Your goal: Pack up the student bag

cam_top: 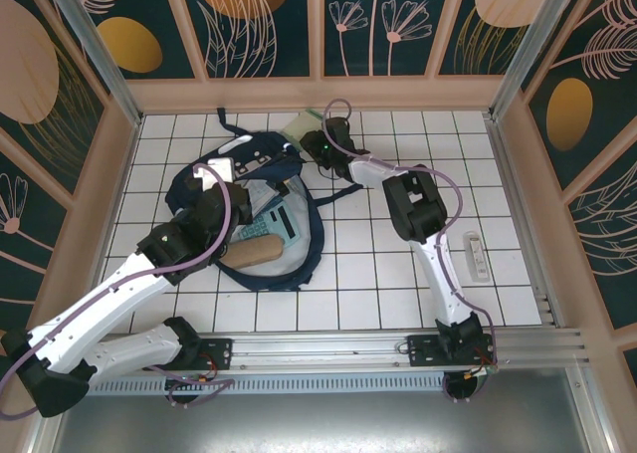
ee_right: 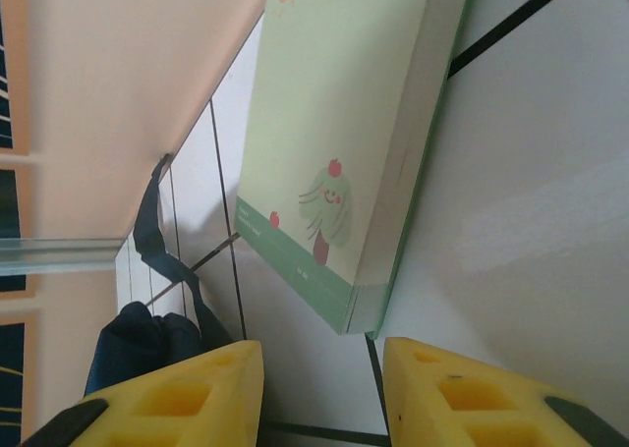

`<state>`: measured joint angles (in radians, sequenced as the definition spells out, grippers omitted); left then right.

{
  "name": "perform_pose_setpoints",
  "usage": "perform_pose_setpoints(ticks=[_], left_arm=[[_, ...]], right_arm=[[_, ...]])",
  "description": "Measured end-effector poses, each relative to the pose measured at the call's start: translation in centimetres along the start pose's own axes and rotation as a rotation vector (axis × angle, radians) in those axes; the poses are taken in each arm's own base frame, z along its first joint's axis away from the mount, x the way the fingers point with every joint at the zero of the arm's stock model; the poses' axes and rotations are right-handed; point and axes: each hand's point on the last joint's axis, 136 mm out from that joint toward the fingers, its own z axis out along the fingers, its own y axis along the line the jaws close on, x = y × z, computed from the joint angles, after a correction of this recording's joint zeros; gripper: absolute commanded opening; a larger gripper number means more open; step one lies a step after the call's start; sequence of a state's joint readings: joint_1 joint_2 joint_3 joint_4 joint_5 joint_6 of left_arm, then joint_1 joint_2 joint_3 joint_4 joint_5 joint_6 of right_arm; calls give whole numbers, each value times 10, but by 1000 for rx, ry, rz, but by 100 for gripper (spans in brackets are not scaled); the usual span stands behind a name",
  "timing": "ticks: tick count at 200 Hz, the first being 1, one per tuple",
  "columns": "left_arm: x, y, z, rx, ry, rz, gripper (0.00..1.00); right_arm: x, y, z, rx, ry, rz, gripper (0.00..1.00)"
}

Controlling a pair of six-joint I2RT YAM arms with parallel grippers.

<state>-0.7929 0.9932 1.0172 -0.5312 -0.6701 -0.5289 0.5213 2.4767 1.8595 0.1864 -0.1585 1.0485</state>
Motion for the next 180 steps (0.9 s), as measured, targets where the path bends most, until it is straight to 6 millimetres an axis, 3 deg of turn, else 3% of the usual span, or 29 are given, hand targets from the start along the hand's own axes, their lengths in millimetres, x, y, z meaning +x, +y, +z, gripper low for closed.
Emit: perform_pose_setpoints(ticks=[63, 119, 136, 167, 180], left_arm=[[5, -2, 3, 8, 7, 1, 0], [5, -3, 3, 14, 5, -2, 0], [6, -2, 3, 16, 3, -5, 0], [7, -2, 2, 23, 3, -9, 0], [8, -2, 2, 26, 4, -12, 0]], right_arm=[[-2, 3, 23, -10, 0, 105, 36], [0, -3, 24, 15, 5, 172, 36], [-1, -3, 27, 15, 6, 191, 29], [2, -9, 37, 6, 19, 224, 0], [-1, -8, 38, -4, 17, 240, 0]])
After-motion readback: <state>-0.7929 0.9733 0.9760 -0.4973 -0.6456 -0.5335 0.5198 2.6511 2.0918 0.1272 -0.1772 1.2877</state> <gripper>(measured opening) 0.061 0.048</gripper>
